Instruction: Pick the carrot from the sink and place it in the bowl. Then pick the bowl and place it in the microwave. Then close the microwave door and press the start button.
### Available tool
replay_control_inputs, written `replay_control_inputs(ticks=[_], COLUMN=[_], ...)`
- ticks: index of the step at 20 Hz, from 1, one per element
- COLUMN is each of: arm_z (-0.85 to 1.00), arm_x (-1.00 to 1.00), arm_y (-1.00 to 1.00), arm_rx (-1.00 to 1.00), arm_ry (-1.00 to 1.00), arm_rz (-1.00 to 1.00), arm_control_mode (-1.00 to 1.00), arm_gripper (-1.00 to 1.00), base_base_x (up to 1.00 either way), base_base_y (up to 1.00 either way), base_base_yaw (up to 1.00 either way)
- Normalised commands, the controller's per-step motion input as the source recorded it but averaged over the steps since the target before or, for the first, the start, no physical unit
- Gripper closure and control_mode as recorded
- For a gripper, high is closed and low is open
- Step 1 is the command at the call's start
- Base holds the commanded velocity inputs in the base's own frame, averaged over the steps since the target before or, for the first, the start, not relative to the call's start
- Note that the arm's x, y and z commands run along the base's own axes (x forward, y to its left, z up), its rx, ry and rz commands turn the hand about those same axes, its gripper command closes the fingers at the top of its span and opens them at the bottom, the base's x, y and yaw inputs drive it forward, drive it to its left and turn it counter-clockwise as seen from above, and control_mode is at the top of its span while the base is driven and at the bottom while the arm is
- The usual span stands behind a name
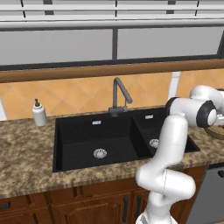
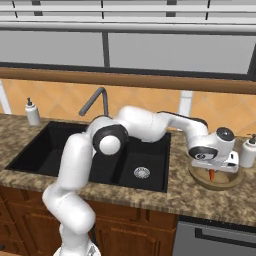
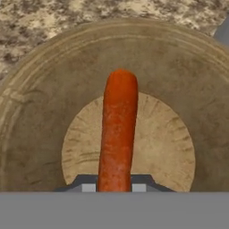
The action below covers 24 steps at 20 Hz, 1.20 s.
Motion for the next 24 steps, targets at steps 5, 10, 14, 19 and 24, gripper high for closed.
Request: replay_control_inputs(ticks=[5,10,14,19,24], arm_z=[-0.29,0.00,0.41,0.39,0.13], arm_x=[0.17,0.01,-0.36,-0.40,-0.06], arm_y=[0.00,0.00,0.16,0.58,0.63], arm_rx=[0.00,0.00,0.00,-0.06,-0.12], arm_ry=[0.00,0.00,-0.03,0.03,0.17], arm_rz=[0.00,0.00,0.00,0.01,0.01], arm_control_mode=[-1.00,-1.00,-1.00,-1.00,-1.00], arm_gripper=[-1.00,-1.00,-1.00,-1.00,-1.00], base_base_x=[0.00,0.00,0.00,0.00,0.00], base_base_y=[0.00,0.00,0.00,0.00,0.00], base_base_yaw=[0.00,0.00,0.00,0.00,0.00])
